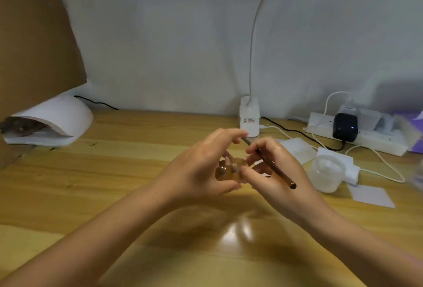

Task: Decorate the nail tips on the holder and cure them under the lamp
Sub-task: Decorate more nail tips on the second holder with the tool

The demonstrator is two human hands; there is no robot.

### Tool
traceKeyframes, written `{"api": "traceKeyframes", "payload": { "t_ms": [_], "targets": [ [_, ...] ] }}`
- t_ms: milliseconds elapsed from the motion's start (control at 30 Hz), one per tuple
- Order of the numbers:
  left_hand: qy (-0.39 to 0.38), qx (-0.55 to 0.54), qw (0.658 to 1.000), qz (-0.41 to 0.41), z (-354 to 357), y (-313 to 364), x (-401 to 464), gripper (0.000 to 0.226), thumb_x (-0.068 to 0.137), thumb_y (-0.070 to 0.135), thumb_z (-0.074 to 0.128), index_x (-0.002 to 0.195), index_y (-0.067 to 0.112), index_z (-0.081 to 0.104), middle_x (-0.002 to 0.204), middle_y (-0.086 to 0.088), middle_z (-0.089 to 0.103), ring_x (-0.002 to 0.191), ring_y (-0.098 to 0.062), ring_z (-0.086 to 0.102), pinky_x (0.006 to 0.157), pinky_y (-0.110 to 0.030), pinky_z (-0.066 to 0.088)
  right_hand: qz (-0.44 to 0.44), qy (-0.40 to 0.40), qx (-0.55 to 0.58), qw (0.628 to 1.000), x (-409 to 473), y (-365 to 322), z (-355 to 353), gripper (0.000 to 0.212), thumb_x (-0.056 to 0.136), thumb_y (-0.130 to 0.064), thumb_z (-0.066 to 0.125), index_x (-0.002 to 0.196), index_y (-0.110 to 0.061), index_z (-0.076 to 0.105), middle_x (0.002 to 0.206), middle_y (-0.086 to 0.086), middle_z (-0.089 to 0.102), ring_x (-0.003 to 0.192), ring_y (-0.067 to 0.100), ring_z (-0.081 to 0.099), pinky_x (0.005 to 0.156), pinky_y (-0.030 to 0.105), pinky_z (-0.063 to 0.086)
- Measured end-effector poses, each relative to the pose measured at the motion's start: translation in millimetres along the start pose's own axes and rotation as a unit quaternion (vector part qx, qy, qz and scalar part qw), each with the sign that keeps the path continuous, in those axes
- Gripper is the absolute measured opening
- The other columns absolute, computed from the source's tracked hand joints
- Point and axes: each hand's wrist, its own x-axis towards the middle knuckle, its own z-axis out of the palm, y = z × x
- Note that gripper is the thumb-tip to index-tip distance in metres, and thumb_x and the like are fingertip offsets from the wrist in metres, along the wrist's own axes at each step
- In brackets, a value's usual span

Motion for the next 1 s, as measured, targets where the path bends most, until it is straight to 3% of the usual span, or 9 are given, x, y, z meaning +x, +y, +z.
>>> {"api": "traceKeyframes", "payload": {
  "t_ms": [133, 333, 500, 567, 700, 833, 900, 1000],
  "targets": [
    [-0.072, 0.008, 0.997, -0.017, 6, -4, -5, 0.091, 0.063, 0.042, 0.079, 0.124, 0.056, 0.013, 0.121, 0.028, 0.031, 0.112, 0.008, 0.04, 0.085, -0.009, 0.038, 0.022, -0.002, -0.028, 0.999, -22, 8, -15, 0.022, 0.081, -0.017, 0.064, 0.093, -0.028, 0.049, 0.087, -0.007, 0.057, 0.065, 0.013, 0.06, 0.06, 0.022, 0.05],
    [-0.139, -0.018, 0.982, -0.13, 2, -34, -30, 0.083, 0.053, 0.062, 0.069, 0.118, 0.061, 0.017, 0.113, 0.033, 0.038, 0.108, 0.013, 0.039, 0.097, -0.015, 0.035, 0.017, -0.01, -0.102, 0.995, -47, 19, -26, 0.016, 0.086, -0.019, 0.061, 0.092, -0.028, 0.049, 0.073, -0.014, 0.056, 0.054, 0.003, 0.049, 0.048, 0.009, 0.035],
    [-0.102, -0.081, 0.981, -0.146, 8, -42, -38, 0.065, 0.066, 0.044, 0.074, 0.115, 0.056, 0.033, 0.104, 0.023, 0.052, 0.1, 0.008, 0.049, 0.087, -0.008, 0.039, -0.004, -0.032, -0.164, 0.986, -47, 24, -26, 0.025, 0.085, -0.015, 0.061, 0.093, -0.034, 0.047, 0.089, -0.021, 0.056, 0.08, 0.003, 0.059, 0.063, 0.014, 0.044],
    [-0.085, -0.081, 0.984, -0.136, 10, -42, -39, 0.063, 0.069, 0.037, 0.076, 0.114, 0.054, 0.036, 0.102, 0.022, 0.054, 0.098, 0.006, 0.051, 0.086, -0.011, 0.041, 0.001, -0.024, -0.163, 0.986, -46, 25, -27, 0.027, 0.085, -0.011, 0.061, 0.093, -0.034, 0.049, 0.088, -0.019, 0.056, 0.08, 0.004, 0.058, 0.064, 0.016, 0.045],
    [-0.044, -0.033, 0.992, -0.118, 14, -39, -39, 0.059, 0.066, 0.047, 0.074, 0.112, 0.055, 0.037, 0.095, 0.025, 0.055, 0.094, 0.004, 0.051, 0.082, -0.011, 0.04, -0.045, 0.039, -0.181, 0.982, -32, 17, -26, 0.027, 0.084, -0.012, 0.057, 0.098, -0.033, 0.048, 0.094, -0.017, 0.056, 0.086, 0.001, 0.054, 0.069, 0.017, 0.045],
    [-0.003, 0.022, 0.997, -0.081, 22, -32, -37, 0.064, 0.062, 0.053, 0.074, 0.117, 0.046, 0.042, 0.087, 0.031, 0.051, 0.086, 0.005, 0.052, 0.083, -0.005, 0.031, -0.098, 0.079, -0.125, 0.984, -7, -7, 6, 0.021, 0.08, -0.015, 0.051, 0.1, -0.022, 0.049, 0.093, -0.013, 0.055, 0.085, 0.004, 0.052, 0.071, 0.018, 0.043],
    [-0.013, 0.002, 0.997, -0.072, 22, -31, -34, 0.063, 0.063, 0.055, 0.073, 0.118, 0.038, 0.048, 0.093, 0.026, 0.057, 0.09, 0.003, 0.054, 0.084, -0.014, 0.037, -0.119, 0.085, -0.089, 0.985, 2, -17, 28, 0.023, 0.077, -0.014, 0.051, 0.098, -0.024, 0.047, 0.092, -0.01, 0.055, 0.082, 0.004, 0.052, 0.07, 0.016, 0.042],
    [-0.02, -0.089, 0.991, -0.093, 10, -39, -37, 0.052, 0.064, 0.057, 0.067, 0.111, 0.043, 0.047, 0.104, 0.011, 0.063, 0.091, -0.002, 0.057, 0.08, -0.022, 0.047, -0.132, 0.084, -0.034, 0.987, 10, -24, 55, 0.029, 0.079, -0.013, 0.051, 0.096, -0.034, 0.041, 0.092, -0.008, 0.056, 0.082, 0.005, 0.053, 0.07, 0.016, 0.044]
  ]
}}
